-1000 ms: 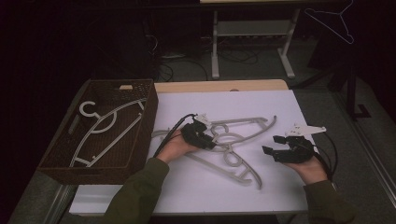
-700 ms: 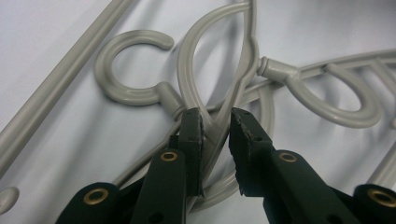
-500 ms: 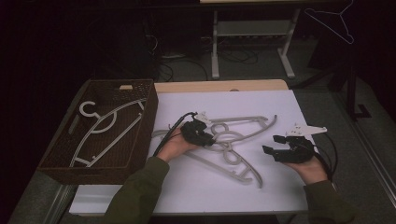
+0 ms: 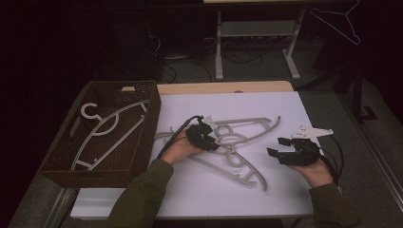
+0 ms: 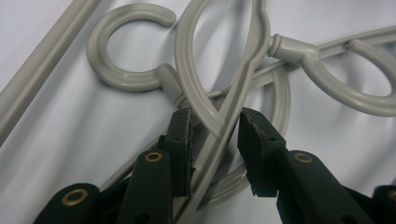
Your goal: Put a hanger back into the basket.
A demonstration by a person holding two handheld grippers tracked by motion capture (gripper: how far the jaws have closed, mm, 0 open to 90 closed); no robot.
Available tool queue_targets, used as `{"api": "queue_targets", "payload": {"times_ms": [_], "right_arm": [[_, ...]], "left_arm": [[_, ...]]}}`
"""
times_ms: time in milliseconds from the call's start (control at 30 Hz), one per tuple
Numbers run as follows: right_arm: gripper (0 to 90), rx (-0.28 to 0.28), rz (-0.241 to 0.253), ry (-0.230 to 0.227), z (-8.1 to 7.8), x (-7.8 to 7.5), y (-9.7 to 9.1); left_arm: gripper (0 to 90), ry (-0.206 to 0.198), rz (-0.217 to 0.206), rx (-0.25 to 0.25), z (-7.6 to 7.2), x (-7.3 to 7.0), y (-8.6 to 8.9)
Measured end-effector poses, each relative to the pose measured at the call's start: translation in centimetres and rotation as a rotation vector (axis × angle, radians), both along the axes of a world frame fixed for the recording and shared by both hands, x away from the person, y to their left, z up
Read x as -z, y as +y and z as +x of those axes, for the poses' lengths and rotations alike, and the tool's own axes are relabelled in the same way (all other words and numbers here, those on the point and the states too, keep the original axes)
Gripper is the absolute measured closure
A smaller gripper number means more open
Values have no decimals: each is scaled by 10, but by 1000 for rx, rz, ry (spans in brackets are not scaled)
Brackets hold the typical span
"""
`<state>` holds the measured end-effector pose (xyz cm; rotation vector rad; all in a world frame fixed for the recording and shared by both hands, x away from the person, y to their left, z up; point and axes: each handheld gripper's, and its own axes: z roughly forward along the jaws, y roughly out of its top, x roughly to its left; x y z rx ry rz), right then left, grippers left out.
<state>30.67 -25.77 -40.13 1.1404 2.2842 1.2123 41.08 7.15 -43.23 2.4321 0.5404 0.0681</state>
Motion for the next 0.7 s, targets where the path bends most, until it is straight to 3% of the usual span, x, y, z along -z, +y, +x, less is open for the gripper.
{"api": "queue_targets", "payload": {"times_ms": [100, 133, 700], "right_arm": [[364, -1, 2, -3, 0, 0, 0], [365, 1, 5, -6, 0, 0, -1], [375, 8, 24, -8, 0, -1, -3]], "left_arm": [[670, -9, 13, 1, -1, 0, -2], [673, -15, 36, 11, -1, -1, -3], [699, -23, 46, 24, -3, -2, -5]]}}
